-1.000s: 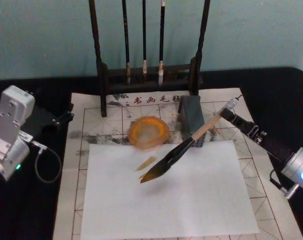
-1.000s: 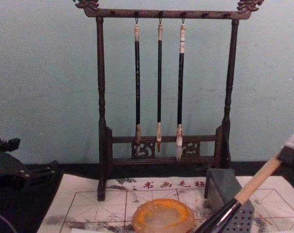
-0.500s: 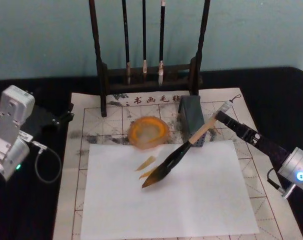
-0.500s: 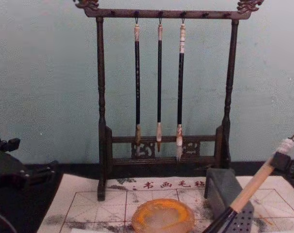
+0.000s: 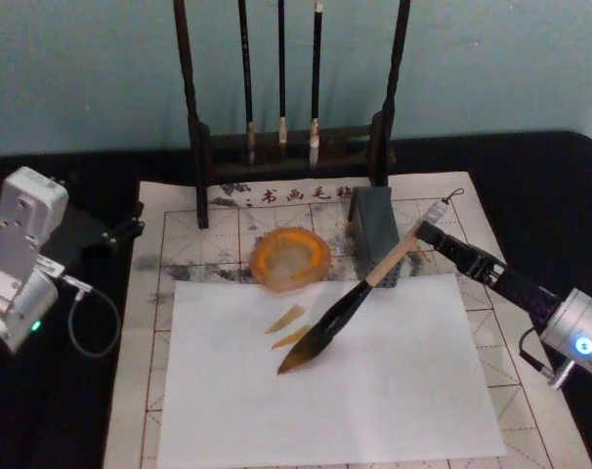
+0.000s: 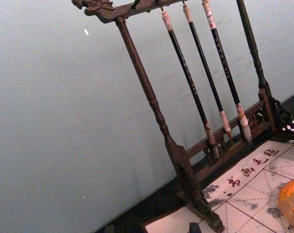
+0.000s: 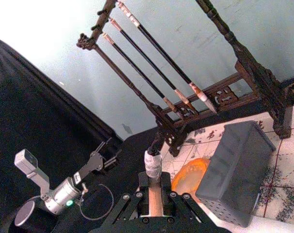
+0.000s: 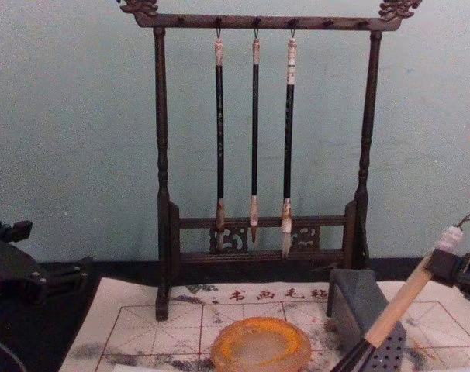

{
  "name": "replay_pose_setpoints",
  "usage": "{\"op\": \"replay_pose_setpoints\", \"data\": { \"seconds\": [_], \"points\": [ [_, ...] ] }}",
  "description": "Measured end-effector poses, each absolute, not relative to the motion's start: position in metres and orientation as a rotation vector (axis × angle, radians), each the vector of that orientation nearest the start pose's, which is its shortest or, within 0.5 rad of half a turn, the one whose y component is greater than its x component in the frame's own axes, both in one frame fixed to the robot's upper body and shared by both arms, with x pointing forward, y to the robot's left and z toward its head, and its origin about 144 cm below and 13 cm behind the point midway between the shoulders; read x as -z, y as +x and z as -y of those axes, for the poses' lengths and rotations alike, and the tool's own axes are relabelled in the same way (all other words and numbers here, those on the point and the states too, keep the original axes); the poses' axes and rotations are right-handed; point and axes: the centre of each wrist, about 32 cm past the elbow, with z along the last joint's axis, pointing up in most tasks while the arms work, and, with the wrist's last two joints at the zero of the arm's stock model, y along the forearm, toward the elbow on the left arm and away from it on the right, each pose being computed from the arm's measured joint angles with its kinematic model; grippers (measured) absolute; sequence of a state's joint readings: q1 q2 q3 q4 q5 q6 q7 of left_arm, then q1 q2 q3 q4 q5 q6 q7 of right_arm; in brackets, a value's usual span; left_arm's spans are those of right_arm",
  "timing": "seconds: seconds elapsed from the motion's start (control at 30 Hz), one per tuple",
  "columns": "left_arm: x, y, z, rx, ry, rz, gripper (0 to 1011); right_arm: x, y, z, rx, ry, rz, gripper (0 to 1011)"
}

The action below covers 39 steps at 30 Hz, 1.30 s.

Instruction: Pick up the brush from the inkstone, write on the paper, then place the brush back to its original position.

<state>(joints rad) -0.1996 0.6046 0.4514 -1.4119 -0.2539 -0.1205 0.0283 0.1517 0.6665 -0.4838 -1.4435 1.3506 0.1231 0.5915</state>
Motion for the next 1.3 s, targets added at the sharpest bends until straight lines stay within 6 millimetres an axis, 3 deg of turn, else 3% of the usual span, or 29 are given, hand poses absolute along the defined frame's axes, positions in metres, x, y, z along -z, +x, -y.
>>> {"op": "replay_pose_setpoints", "data": {
  "seconds": [1.3],
  "points": [
    [-1.1398,0.4886,-0.3097,-1.248,0.304,0.285,1001,-1.1282,0.4693,0.3259,0.736,0.319,-0.683,164]
  ]
}}
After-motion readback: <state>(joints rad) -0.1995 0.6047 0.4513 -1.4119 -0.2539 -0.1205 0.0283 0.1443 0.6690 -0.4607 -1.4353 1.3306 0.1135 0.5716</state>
